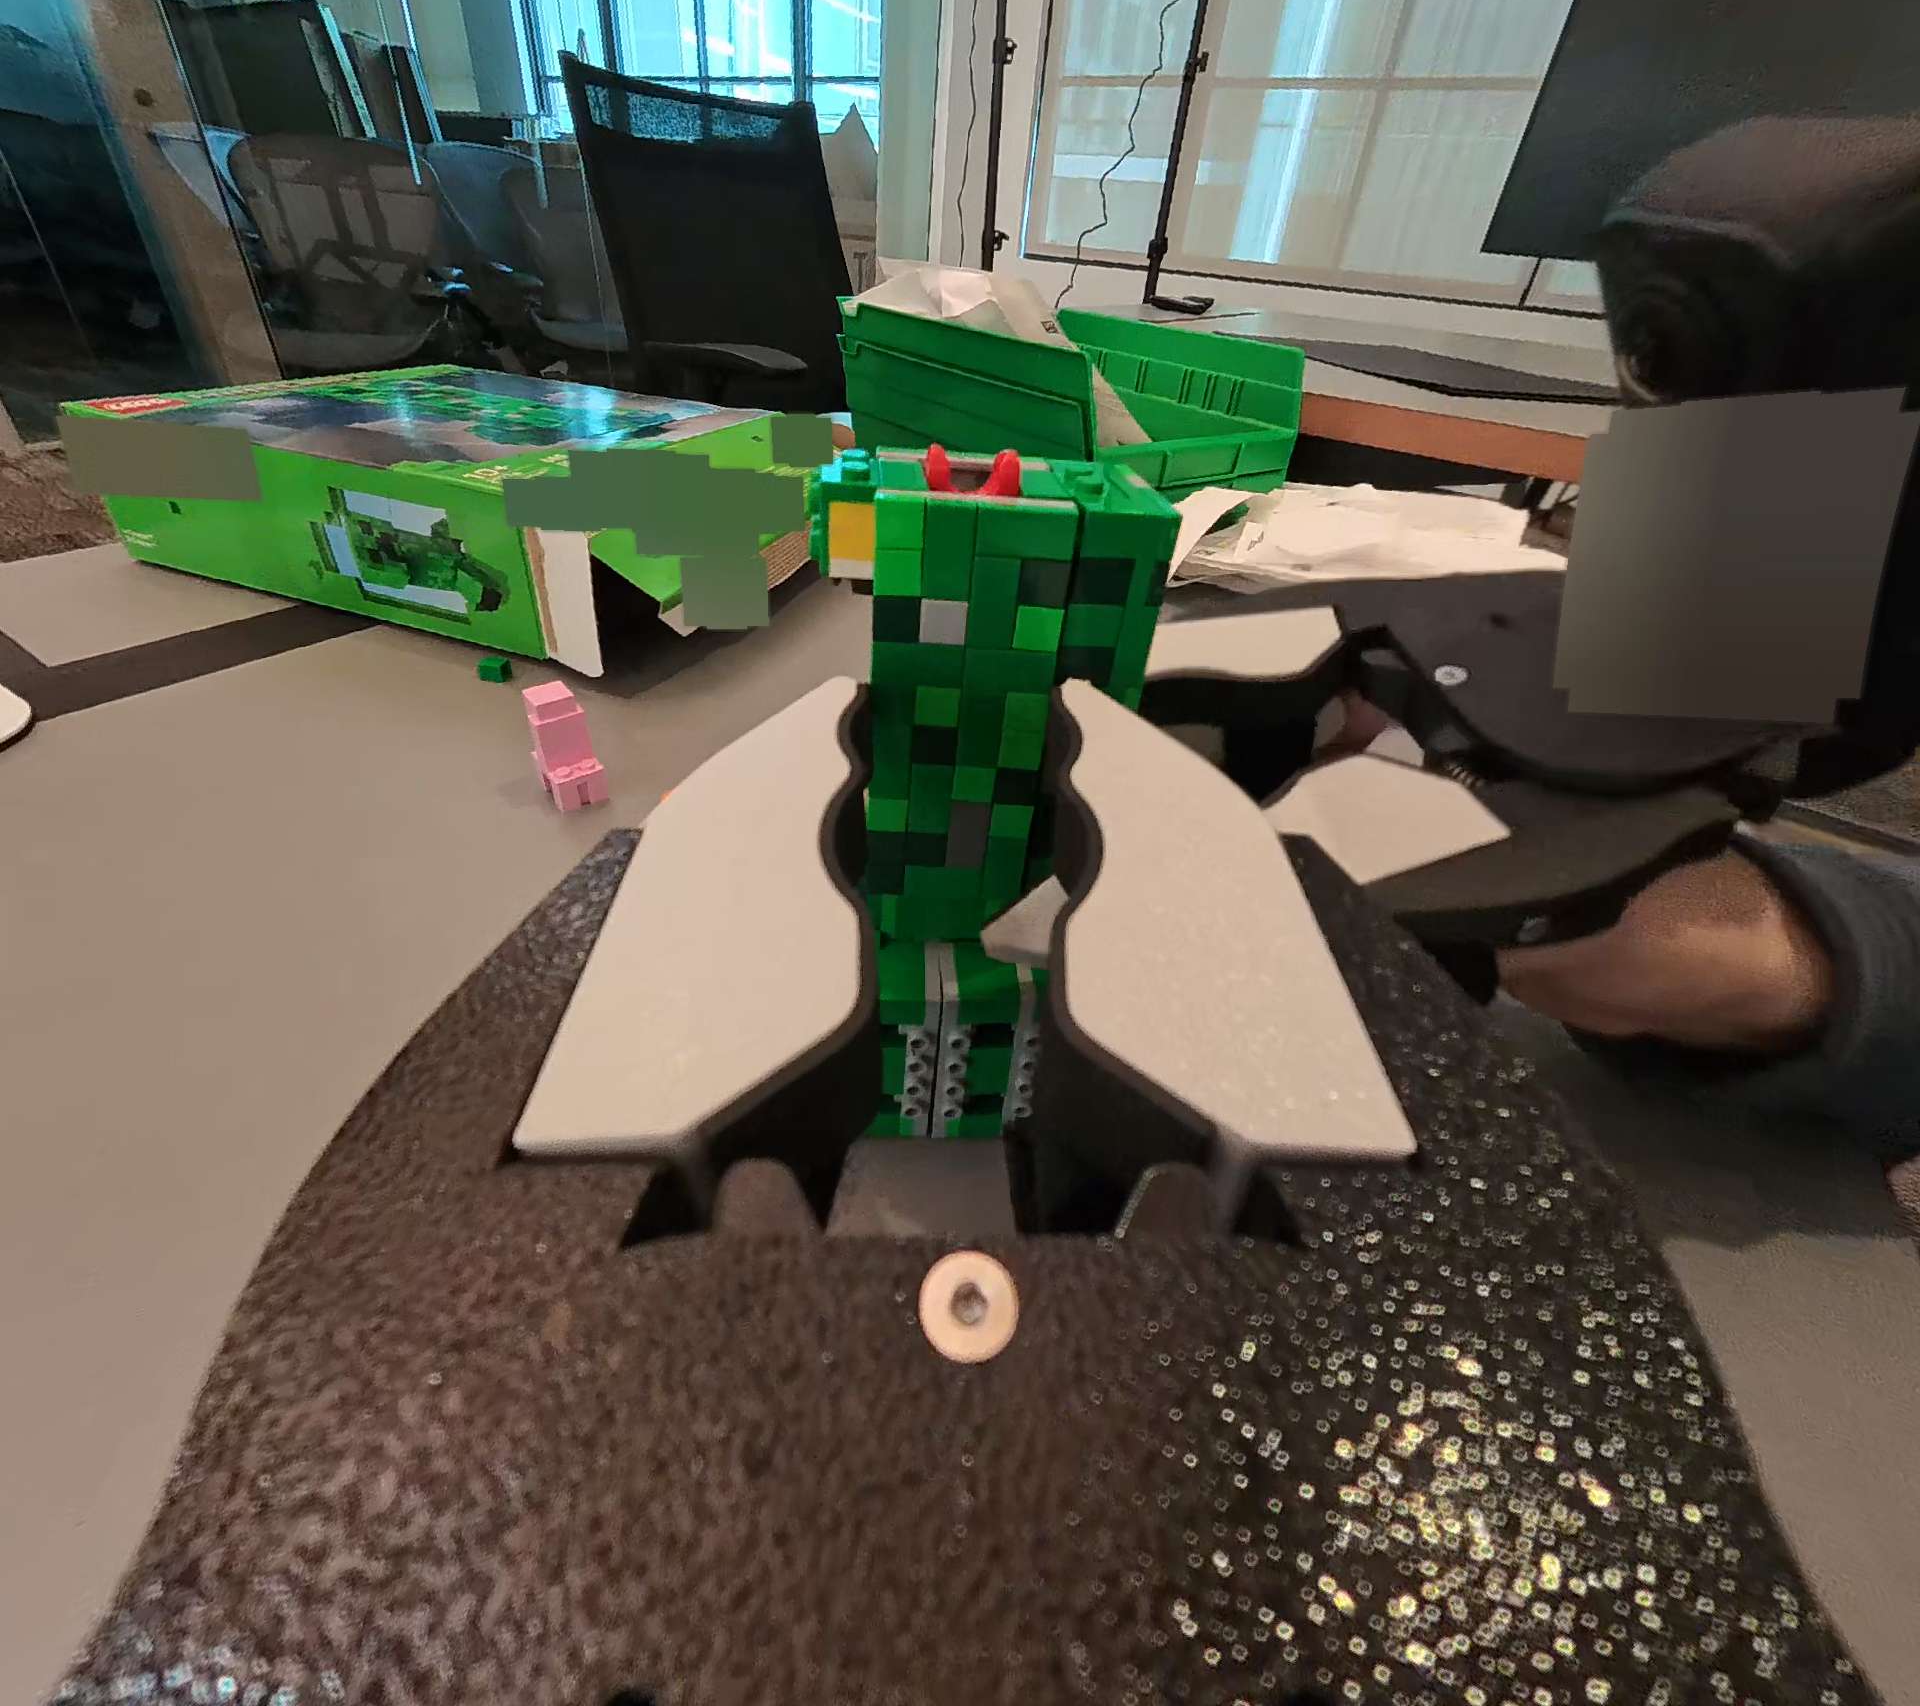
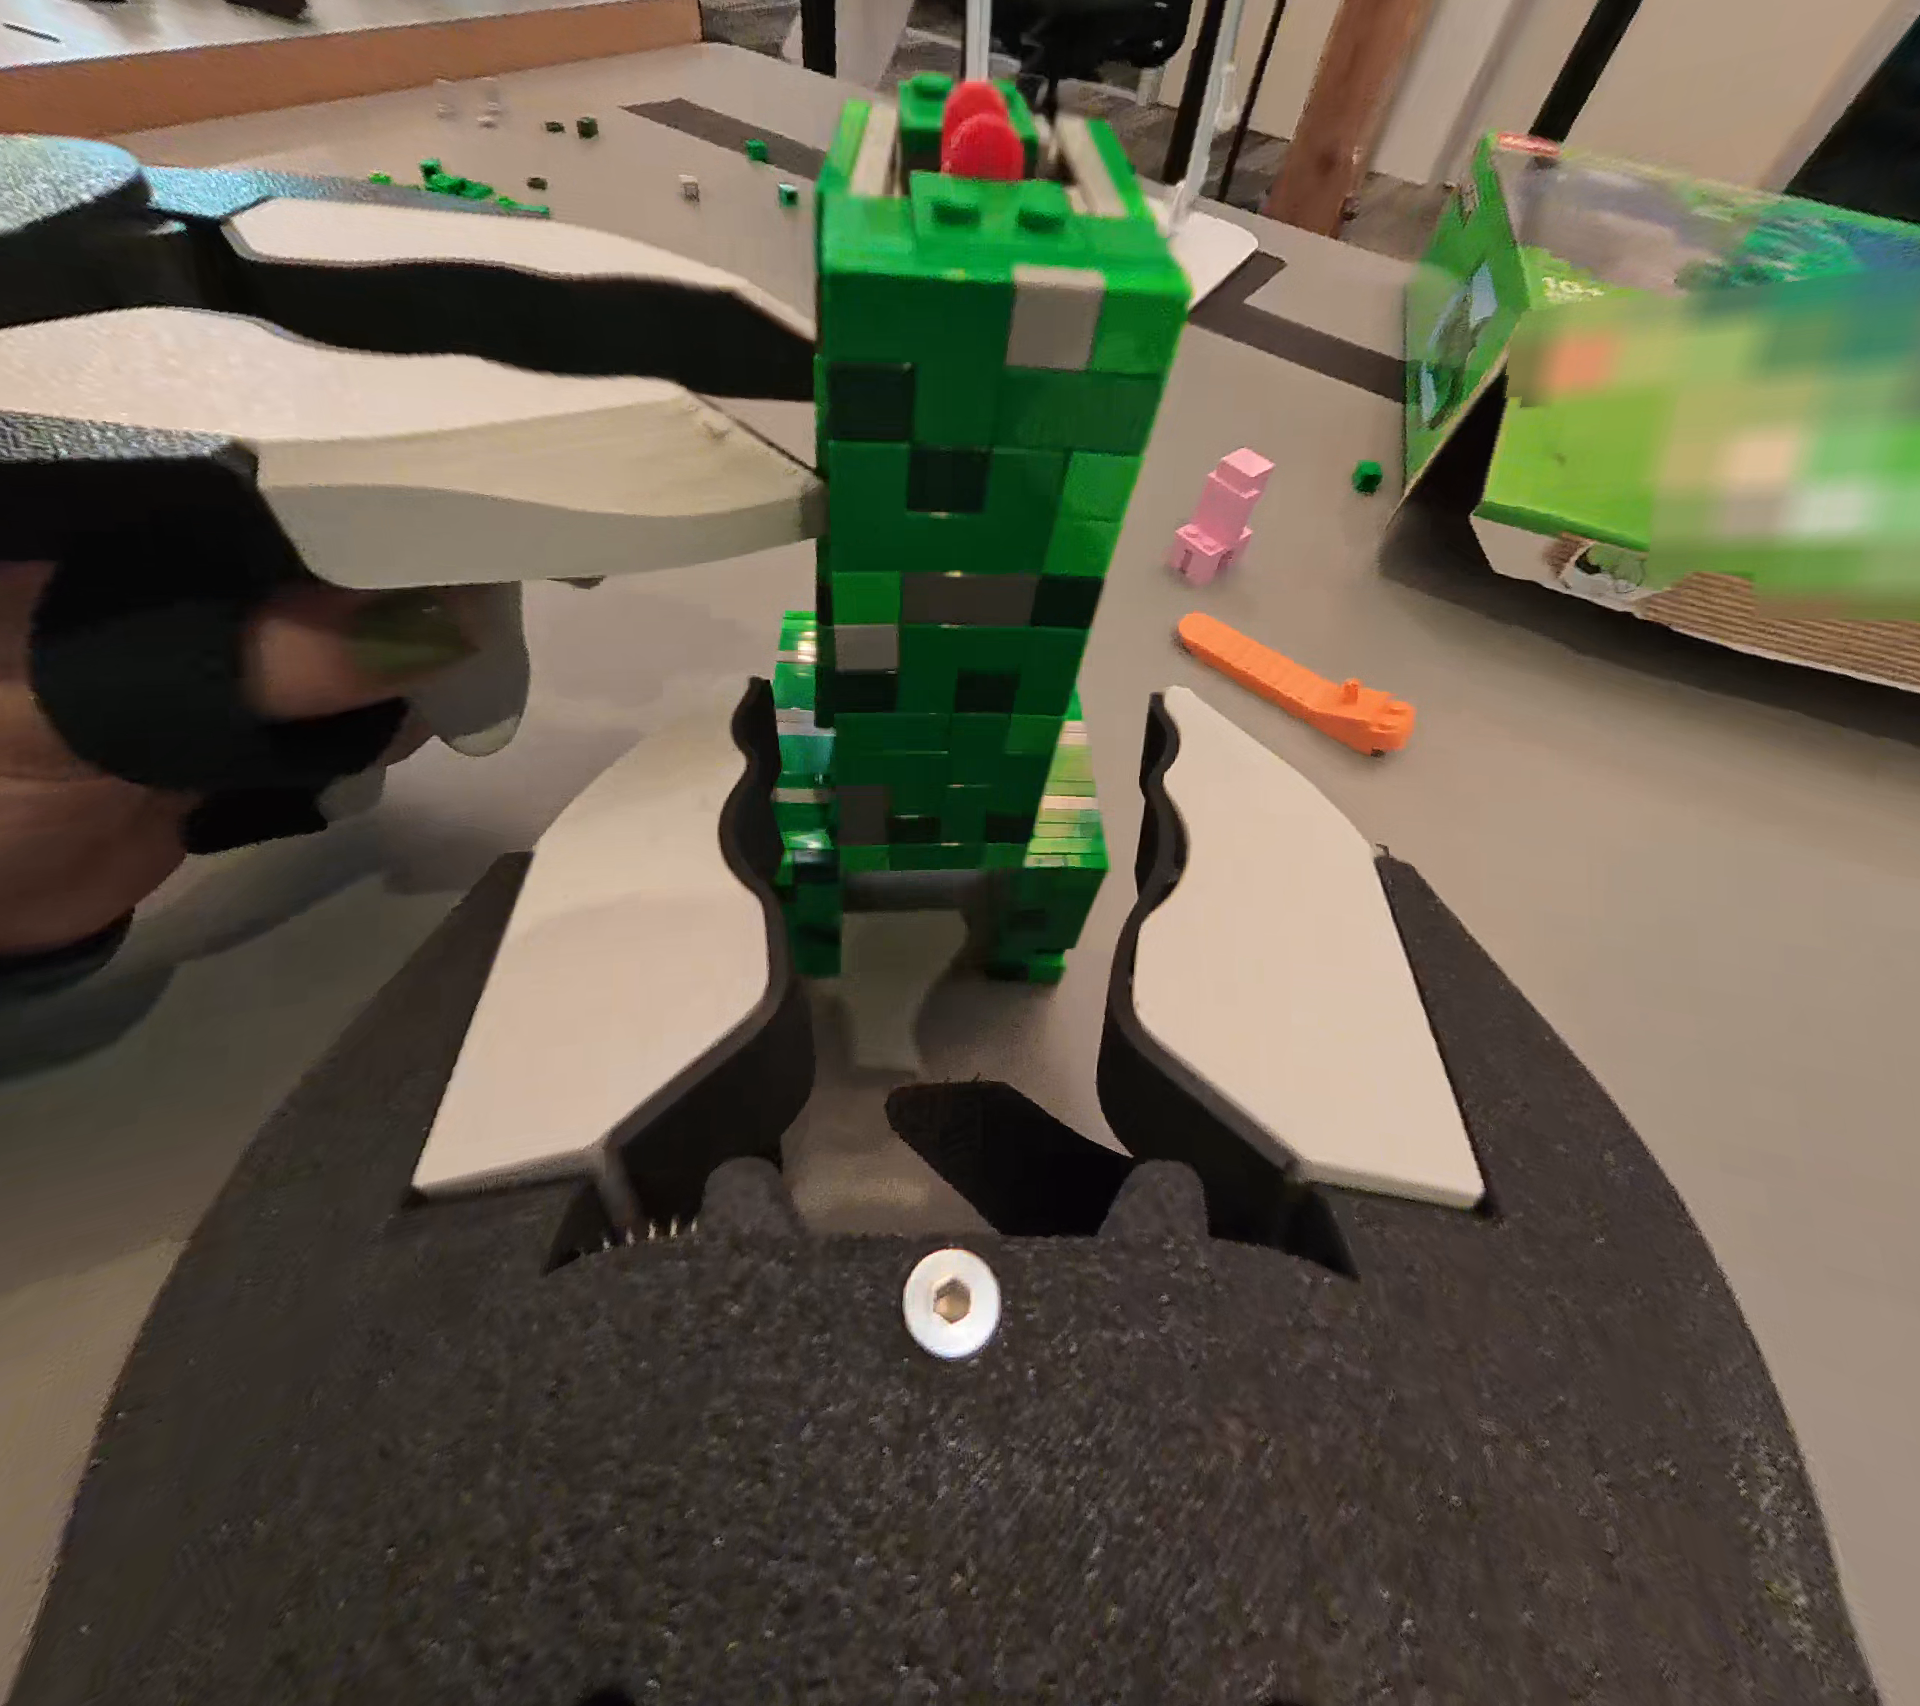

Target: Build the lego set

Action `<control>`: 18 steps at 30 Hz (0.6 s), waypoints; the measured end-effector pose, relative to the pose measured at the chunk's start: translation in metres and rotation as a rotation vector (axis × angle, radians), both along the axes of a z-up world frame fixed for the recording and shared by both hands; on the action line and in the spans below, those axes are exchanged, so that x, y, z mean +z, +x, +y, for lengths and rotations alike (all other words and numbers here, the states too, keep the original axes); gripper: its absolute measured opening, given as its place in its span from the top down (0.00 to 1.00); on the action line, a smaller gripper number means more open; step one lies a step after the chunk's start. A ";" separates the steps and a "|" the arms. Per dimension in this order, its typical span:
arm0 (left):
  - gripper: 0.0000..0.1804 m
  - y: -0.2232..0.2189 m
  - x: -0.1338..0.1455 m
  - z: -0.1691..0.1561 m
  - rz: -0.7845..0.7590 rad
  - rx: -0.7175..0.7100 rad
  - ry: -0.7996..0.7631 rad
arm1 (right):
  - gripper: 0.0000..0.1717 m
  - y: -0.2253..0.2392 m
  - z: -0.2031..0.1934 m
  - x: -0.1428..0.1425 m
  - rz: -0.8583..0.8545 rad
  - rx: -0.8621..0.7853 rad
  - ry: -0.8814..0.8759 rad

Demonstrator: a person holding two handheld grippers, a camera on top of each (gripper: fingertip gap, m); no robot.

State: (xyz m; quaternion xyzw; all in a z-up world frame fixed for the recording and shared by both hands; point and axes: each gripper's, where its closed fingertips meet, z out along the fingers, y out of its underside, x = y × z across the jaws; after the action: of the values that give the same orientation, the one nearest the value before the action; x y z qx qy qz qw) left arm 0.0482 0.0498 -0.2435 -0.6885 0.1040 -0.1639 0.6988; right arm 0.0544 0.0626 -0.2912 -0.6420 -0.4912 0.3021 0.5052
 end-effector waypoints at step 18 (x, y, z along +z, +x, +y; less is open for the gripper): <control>0.83 0.002 0.001 0.000 -0.027 -0.033 0.012 | 0.77 -0.008 -0.001 0.001 0.043 0.028 -0.026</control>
State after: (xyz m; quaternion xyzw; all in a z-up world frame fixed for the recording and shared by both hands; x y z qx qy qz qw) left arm 0.0498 0.0495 -0.2429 -0.6801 0.1067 -0.1841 0.7015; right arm 0.0468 0.0616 -0.2904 -0.6350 -0.4852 0.3294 0.5029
